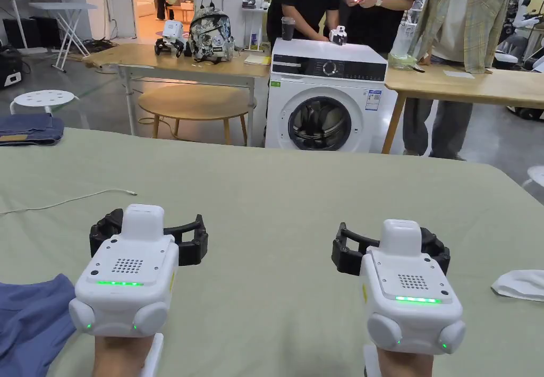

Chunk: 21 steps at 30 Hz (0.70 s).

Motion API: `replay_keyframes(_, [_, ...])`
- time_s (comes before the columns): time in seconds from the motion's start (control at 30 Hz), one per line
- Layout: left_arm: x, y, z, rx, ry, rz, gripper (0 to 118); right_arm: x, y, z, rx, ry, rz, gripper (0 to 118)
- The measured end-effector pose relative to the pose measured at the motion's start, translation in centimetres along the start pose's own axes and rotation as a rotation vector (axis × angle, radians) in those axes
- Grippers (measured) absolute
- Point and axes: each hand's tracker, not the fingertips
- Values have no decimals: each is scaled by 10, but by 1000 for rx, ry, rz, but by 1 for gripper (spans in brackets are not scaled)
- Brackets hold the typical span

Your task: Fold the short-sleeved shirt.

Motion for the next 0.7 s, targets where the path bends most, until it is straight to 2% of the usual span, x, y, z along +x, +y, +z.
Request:
replay_keyframes(0.27, [-4,-1,0,-10,-8,24,118,1,-1,-2,-20,-23,-6,118])
replay_keyframes(0.47, [-22,-3,-2,-22,-25,234,118,19,5,-2,-28,-37,-218,118])
replay_keyframes(0.53, [-31,-3,-3,-22,-51,382,118,27,8,-2,-33,-29,-346,118])
replay_keyframes(0.63, [-43,-5,-6,-21,-83,625,118,40,11,-3,-42,-7,-592,118])
replay_keyframes(0.67, [-40,-1,-4,-19,-66,602,118,41,13,-4,-40,-11,-609,118])
replay_keyframes(0.7, [-32,5,-3,-25,-39,449,118,37,17,-6,-39,-18,-514,118])
